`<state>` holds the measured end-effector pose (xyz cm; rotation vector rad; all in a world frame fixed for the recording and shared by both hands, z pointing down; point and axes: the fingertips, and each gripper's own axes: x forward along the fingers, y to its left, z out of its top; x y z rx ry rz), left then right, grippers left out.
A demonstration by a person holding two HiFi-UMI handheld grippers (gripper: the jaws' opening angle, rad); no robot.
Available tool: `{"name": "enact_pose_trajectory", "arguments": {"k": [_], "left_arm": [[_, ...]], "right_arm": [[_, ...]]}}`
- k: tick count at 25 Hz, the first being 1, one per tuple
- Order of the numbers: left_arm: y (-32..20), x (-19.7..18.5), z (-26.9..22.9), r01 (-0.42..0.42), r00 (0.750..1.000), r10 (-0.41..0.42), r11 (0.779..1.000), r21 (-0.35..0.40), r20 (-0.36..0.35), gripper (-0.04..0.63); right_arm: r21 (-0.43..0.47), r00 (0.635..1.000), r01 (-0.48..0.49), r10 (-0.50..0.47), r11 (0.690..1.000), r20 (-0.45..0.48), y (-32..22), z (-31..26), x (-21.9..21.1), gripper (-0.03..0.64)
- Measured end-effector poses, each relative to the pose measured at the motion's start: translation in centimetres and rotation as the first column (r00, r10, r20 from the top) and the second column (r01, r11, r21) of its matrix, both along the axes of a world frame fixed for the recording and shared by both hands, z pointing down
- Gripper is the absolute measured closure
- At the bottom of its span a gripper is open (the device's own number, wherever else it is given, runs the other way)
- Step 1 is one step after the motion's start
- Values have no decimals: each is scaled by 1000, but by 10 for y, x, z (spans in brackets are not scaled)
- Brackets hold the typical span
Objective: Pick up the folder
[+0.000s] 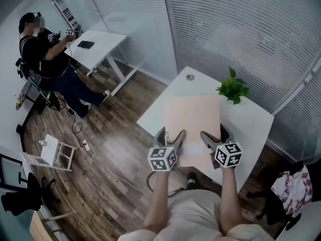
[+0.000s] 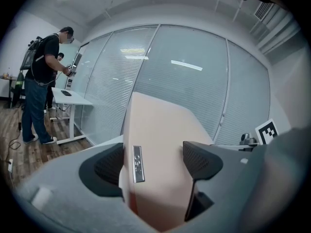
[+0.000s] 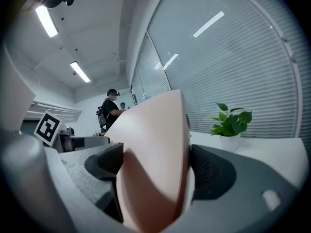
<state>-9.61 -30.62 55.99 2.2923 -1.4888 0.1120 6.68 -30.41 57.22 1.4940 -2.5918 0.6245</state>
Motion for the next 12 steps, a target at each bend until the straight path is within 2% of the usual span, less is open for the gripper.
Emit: {"name": "enact_pose_trajectory", "arguments": {"k": [12], "left_arm": [[37, -3, -1, 0, 999, 0, 1000, 2, -52, 219]], "right_arm": [[2, 999, 16, -16, 1000, -40, 37, -10, -2, 187]]}}
